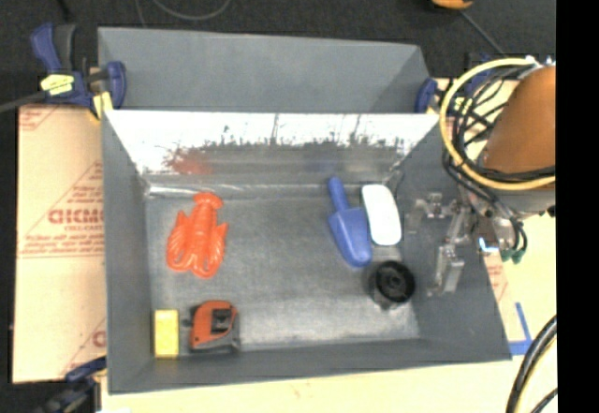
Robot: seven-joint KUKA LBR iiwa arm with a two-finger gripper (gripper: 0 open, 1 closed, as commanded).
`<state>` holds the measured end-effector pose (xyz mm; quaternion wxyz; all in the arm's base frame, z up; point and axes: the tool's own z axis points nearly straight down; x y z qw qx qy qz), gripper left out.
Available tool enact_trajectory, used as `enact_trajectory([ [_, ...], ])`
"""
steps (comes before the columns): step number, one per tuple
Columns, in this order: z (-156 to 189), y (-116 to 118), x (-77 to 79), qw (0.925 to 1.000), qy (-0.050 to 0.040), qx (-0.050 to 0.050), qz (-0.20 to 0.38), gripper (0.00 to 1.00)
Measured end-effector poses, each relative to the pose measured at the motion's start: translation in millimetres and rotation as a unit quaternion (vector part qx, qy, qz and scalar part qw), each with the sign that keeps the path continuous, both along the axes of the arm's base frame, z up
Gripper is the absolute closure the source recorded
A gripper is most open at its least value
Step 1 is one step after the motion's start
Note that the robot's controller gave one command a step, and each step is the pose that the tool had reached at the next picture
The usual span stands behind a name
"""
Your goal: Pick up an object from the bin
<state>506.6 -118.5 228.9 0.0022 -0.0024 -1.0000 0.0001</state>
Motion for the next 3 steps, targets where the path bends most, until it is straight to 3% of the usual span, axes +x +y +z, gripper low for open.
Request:
enact_trajectory([
  [1, 4.2, 0.6, 1.7, 1.0, -0.004, -0.001, 0.002, 0.0],
  [2, -71.8, -13.0, -3.3, 1.0, -0.0064, -0.001, 0.006, 0.0],
  [3, -120.8, -15.6, -7.2, 1.0, -0.0015, 0.0, 0.006, 0.0],
])
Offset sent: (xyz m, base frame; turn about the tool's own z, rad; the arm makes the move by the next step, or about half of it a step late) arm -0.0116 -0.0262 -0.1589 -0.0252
